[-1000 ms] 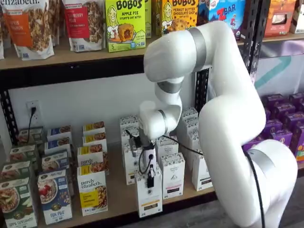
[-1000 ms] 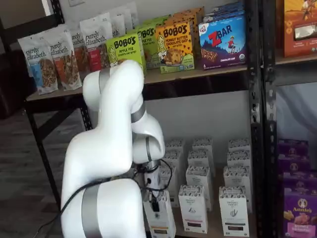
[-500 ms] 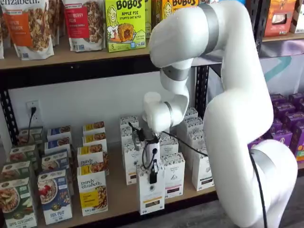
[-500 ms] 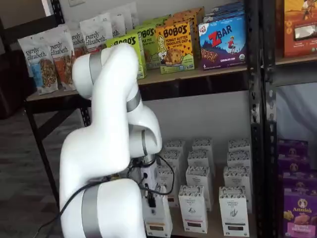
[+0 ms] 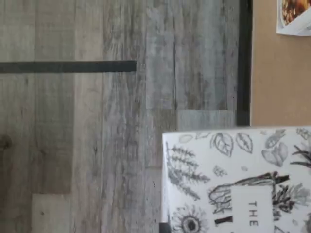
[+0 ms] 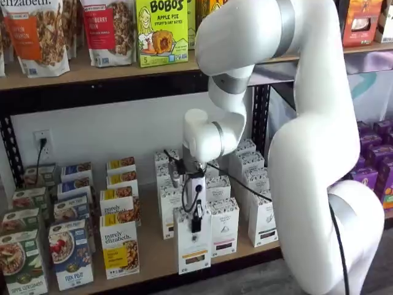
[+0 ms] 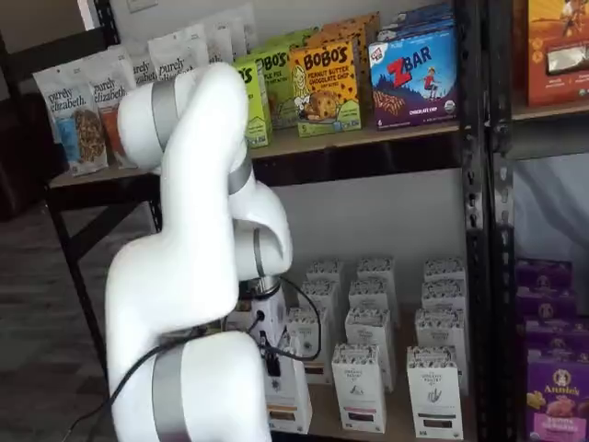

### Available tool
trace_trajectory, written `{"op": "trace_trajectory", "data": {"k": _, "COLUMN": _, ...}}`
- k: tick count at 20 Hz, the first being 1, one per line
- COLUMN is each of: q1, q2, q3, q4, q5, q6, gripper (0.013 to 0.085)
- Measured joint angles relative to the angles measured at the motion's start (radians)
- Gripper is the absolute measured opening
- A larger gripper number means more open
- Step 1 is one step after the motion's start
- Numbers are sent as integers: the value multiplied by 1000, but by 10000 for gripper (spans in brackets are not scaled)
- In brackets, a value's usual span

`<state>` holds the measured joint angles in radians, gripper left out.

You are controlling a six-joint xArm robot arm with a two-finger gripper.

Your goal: Pick up the white box with a yellow strip in the middle, on the bottom shelf, the fourth box from the left

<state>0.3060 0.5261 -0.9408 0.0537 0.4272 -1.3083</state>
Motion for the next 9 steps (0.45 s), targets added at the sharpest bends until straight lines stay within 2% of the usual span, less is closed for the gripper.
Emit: {"op": "trace_trajectory", "data": {"k": 9, "q1": 19, "q2": -96, "q3": 85, "q4": -3, "q5": 1, "q6": 22, "gripper": 490}}
